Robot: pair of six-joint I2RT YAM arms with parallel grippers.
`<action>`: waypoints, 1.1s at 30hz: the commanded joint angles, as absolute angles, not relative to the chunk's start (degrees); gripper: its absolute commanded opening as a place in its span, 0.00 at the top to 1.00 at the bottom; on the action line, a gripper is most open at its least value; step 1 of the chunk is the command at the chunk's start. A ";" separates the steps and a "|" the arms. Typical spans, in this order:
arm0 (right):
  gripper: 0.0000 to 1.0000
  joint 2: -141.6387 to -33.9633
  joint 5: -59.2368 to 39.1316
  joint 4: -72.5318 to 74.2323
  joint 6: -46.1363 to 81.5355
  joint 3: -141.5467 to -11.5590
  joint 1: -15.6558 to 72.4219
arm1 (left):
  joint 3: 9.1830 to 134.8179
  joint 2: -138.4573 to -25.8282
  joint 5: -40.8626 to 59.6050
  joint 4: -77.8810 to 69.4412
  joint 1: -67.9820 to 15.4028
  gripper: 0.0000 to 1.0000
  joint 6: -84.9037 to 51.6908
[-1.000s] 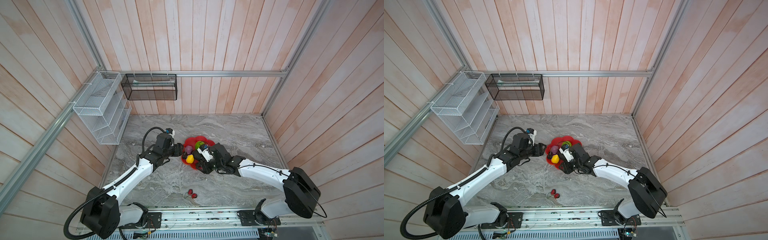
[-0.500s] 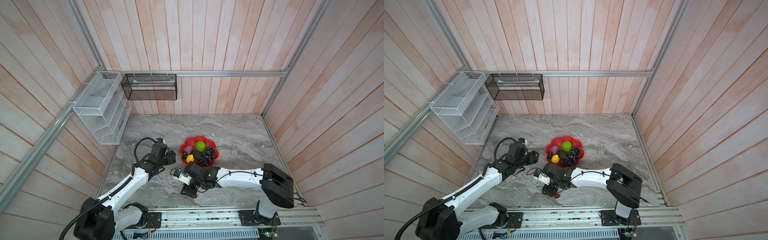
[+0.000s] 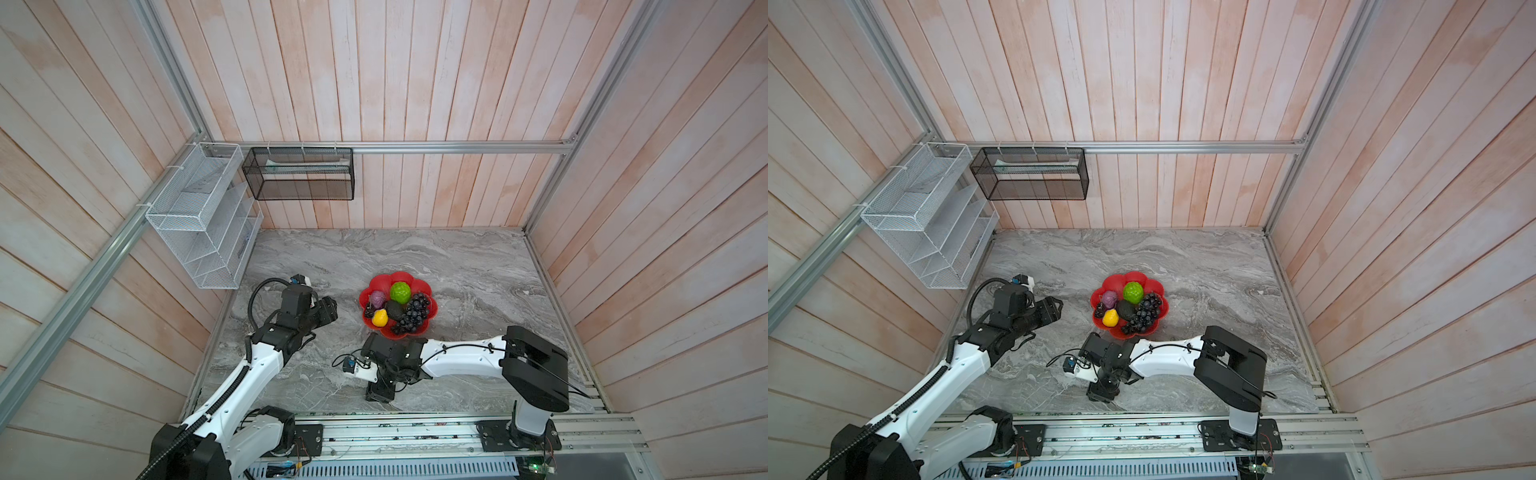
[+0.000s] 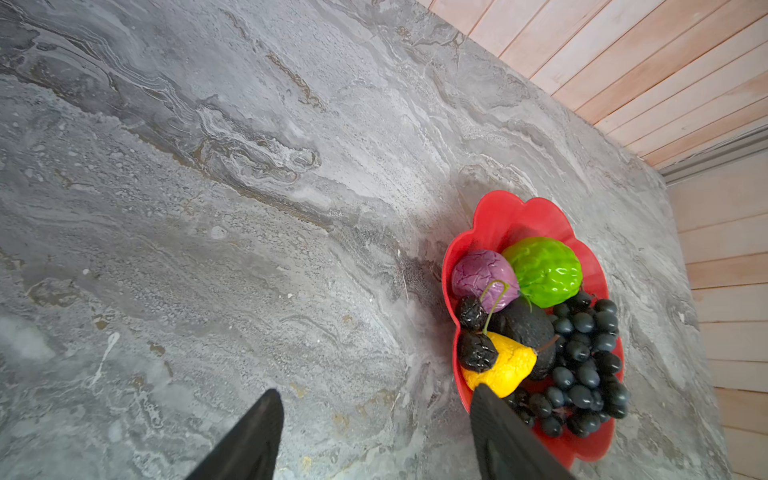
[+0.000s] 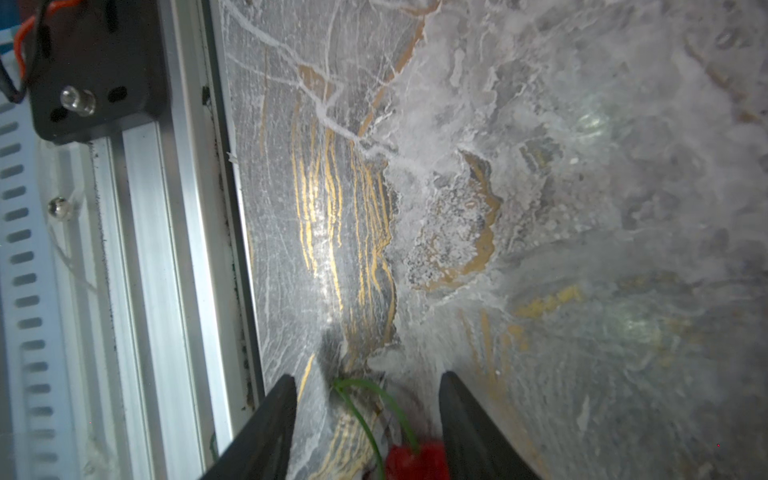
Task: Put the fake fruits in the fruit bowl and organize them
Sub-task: 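Open the left gripper and draw back while the right gripper reaches toward the red cherries, then close the right gripper on the red cherry pair's green stems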
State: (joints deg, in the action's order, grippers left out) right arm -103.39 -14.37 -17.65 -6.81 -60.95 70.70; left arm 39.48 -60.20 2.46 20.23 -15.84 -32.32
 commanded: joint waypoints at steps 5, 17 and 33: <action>0.48 -104.67 -12.77 -18.42 -8.66 -59.44 71.19 | 39.84 -59.94 3.08 20.81 -15.47 0.27 -32.74; 0.83 -105.21 -8.97 -16.55 -8.75 -57.70 71.17 | 40.53 -59.76 2.37 21.53 -15.47 0.27 -32.41; 1.00 -96.90 -11.27 -13.86 -6.62 -56.77 66.85 | 41.48 -60.91 1.76 21.62 -15.45 0.27 -31.38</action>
State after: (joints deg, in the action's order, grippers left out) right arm -100.31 -10.09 -14.20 -8.05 -57.06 67.99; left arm 39.59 -60.73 2.68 21.10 -15.75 -32.36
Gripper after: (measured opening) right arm 0.048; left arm 0.734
